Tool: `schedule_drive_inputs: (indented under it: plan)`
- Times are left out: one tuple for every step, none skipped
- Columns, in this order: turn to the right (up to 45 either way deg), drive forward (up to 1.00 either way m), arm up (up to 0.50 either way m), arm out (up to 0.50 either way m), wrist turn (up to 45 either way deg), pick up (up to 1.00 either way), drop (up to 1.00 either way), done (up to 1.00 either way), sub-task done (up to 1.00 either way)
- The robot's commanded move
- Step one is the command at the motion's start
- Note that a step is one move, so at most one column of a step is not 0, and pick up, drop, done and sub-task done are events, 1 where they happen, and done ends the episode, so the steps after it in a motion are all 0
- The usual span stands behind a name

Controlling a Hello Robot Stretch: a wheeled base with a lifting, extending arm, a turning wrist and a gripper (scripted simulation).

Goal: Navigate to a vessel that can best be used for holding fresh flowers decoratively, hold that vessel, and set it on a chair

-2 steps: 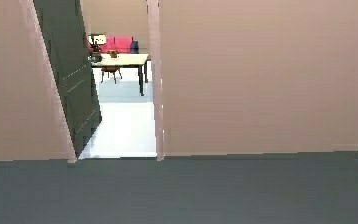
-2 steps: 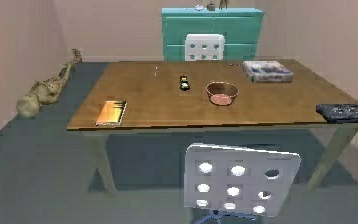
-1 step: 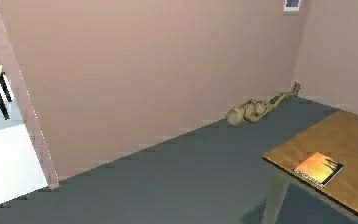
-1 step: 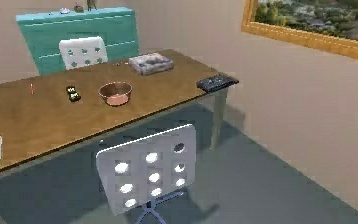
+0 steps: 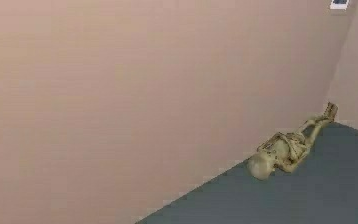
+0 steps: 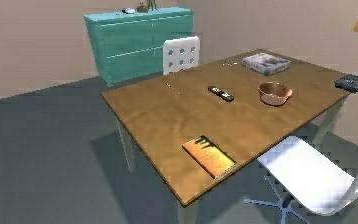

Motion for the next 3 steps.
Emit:
schedule_drive_inputs:
  plan:
    - [12.0,0.0,0.0,0.0,0.0,0.0,0.0,0.0,0.0]
    - [3.0,0.0,0.0,0.0,0.0,0.0,0.0,0.0,0.0]
    - [-45.0,0.0,0.0,0.0,0.0,0.0,0.0,0.0,0.0]
